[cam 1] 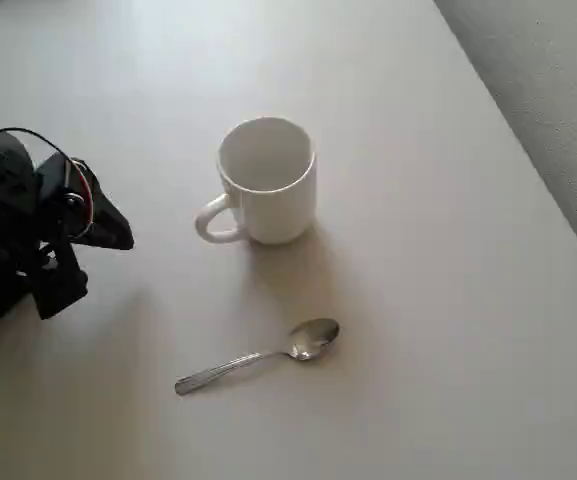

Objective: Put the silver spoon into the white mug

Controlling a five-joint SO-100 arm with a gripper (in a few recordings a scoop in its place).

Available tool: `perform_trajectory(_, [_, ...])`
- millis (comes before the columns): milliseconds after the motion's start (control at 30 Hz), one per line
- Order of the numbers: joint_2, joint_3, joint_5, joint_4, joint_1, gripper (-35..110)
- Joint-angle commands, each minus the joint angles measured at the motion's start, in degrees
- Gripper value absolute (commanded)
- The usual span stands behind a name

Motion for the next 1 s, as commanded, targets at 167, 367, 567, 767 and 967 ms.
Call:
perform_trajectory(167, [0.1,0.1,-5.5,-0.1,-5.6,-2])
perform_trajectory(367, [0.1,0.1,-5.5,-0.1,-5.6,-2])
perform_trajectory(567, [0.1,0.1,-5.5,-0.1,-5.6,-2])
perform_trajectory(767, [0.1,-3.2,-5.4,-1.1,-1.9,-2])
perform_trajectory(967, [0.2,-14.0,3.3,-3.0,11.9,-2])
